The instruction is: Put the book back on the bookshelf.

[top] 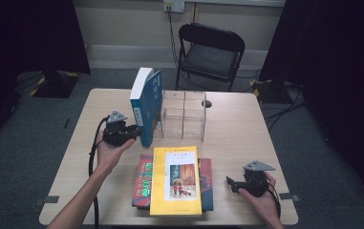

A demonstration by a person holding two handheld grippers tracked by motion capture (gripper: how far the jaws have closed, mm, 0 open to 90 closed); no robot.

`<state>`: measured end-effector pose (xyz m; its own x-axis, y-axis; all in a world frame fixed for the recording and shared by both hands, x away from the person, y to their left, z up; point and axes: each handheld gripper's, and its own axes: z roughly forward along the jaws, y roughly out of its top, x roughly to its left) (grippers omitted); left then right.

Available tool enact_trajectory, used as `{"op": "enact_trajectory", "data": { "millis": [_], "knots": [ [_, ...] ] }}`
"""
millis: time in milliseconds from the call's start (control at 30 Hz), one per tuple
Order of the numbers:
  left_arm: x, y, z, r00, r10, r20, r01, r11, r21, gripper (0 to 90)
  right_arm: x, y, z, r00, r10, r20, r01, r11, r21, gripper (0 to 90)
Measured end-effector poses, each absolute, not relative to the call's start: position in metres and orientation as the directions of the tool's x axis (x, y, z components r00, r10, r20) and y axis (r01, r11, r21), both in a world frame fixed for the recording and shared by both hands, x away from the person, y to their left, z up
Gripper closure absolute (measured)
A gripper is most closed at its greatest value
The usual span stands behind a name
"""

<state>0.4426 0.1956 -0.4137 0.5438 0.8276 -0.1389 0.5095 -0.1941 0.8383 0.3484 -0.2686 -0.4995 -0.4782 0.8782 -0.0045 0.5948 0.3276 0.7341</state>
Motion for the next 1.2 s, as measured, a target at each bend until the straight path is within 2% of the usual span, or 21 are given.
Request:
{"op": "enact_trajectory", "data": {
  "millis": [333,500,700,800,933,1033,1200],
  "knots": [
    [0.442,0.193,-0.414,0.552,0.821,-0.145,0.511,-0.196,0.837,64.0,0.348,-0.269,-0.499,-0.478,0.878,-0.005,0.595,0.328,0.734,13.8],
    [0.441,0.194,-0.412,0.543,0.828,-0.14,0.512,-0.195,0.837,52.5,0.348,-0.269,-0.5,-0.479,0.878,-0.005,0.595,0.328,0.734,13.8],
    [0.433,0.201,-0.408,0.54,0.829,-0.146,0.515,-0.188,0.836,51.1,0.348,-0.269,-0.499,-0.478,0.878,-0.004,0.595,0.327,0.734,13.8],
    [0.427,0.206,-0.409,0.534,0.828,-0.17,0.538,-0.178,0.824,55.5,0.348,-0.268,-0.499,-0.481,0.876,-0.004,0.595,0.33,0.733,14.1],
    [0.415,0.21,-0.417,0.566,0.8,-0.199,0.55,-0.186,0.815,53.0,0.349,-0.265,-0.497,-0.485,0.874,0.015,0.606,0.324,0.726,17.9],
    [0.406,0.206,-0.423,0.604,0.766,-0.218,0.566,-0.22,0.795,54.9,0.351,-0.264,-0.493,-0.472,0.88,0.061,0.621,0.282,0.731,19.4],
    [0.388,0.199,-0.421,0.653,0.717,-0.245,0.561,-0.24,0.792,54.9,0.345,-0.259,-0.475,-0.483,0.874,0.059,0.573,0.264,0.776,27.4]
  ]
}}
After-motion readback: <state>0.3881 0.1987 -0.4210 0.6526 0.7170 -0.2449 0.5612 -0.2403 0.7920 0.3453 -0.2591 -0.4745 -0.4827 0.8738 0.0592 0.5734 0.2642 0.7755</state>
